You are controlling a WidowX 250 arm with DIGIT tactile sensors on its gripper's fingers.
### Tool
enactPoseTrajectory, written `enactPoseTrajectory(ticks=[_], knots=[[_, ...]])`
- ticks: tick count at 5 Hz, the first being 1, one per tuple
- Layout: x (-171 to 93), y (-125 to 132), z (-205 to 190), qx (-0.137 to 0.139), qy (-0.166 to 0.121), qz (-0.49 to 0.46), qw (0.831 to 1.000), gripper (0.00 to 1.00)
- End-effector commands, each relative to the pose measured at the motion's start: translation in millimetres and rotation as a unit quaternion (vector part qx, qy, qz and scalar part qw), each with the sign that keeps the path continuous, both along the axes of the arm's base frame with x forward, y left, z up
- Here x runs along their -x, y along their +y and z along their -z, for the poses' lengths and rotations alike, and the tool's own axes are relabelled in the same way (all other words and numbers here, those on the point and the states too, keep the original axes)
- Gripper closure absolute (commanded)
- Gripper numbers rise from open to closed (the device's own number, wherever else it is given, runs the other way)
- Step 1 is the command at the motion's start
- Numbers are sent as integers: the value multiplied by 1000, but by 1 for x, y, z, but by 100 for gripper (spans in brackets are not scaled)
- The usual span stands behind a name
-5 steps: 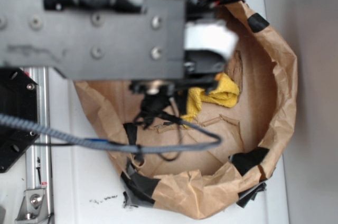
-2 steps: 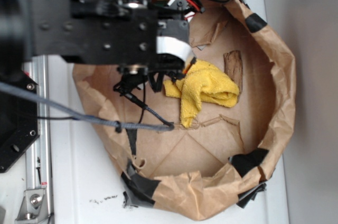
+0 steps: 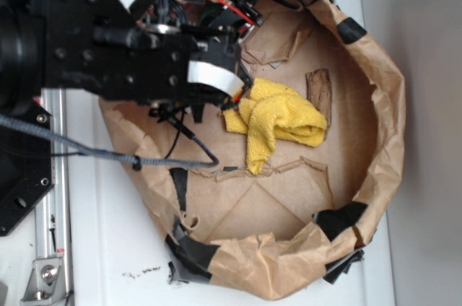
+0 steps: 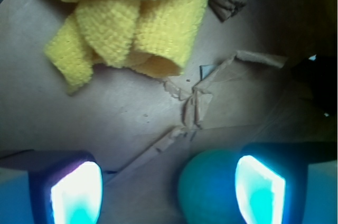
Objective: Grab the green ball.
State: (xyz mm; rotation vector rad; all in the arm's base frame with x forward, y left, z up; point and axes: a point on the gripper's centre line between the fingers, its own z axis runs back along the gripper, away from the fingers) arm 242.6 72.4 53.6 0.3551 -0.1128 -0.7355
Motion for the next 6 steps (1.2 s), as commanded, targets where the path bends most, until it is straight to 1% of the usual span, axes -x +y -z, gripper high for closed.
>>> enactPoseTrajectory(ticks=[1,2,3,4,5,6], knots=[[-14,38,-11,-3,8,-25,1000,0],[-16,44,-10,-8,16,-25,1000,0],[-18,45,-7,-11,24,-24,999,0],[-17,49,1,-26,33,-28,999,0],[-23,50,6,-36,16,-26,999,0],[-27,46,20,-44,15,-37,998,0]])
